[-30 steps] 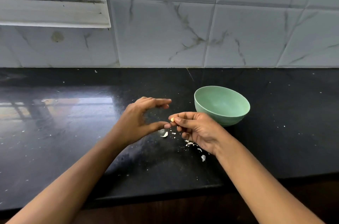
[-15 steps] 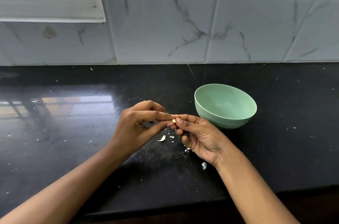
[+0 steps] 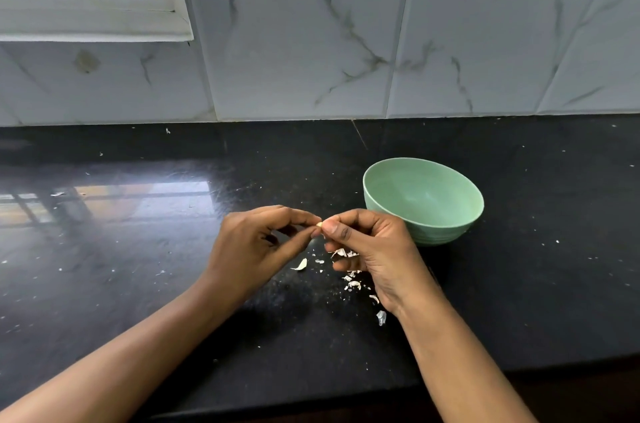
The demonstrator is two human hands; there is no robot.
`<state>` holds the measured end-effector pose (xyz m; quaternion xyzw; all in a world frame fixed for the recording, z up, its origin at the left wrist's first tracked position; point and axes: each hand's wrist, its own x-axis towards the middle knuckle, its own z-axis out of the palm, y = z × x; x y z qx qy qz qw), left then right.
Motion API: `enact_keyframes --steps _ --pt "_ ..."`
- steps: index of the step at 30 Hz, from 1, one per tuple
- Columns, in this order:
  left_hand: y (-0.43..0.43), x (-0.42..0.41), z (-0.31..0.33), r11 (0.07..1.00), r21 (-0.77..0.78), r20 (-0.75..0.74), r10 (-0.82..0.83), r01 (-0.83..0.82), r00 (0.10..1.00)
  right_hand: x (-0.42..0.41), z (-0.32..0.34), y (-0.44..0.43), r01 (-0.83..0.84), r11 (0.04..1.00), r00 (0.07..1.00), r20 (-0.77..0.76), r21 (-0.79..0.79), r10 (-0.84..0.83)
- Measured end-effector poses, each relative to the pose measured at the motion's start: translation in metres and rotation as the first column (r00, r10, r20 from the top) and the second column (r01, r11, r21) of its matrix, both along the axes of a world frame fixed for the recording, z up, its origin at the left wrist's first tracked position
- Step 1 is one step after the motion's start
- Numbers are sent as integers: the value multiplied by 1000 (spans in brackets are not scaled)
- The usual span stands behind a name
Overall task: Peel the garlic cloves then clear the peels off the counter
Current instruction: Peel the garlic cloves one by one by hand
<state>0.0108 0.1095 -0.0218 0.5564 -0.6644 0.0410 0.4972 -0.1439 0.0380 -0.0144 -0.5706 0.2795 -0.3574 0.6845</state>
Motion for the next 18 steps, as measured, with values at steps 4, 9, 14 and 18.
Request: enact_keyframes --steps 4,9,14,18 --pt "1 -1 0 1000 9 -14 4 -4 1000 1 -2 0 11 999 1000 -25 -42 -12" --pt "2 -4 2 999 53 -51 -7 10 999 0 -4 1 8 991 999 -34 -131 -13" --pt "2 -6 2 983 152 -290 -56 104 955 2 -8 1 14 973 997 -65 -231 -30" --pt "2 -4 0 969 201 -397 -57 147 916 2 -10 1 8 968 998 -65 -251 -25"
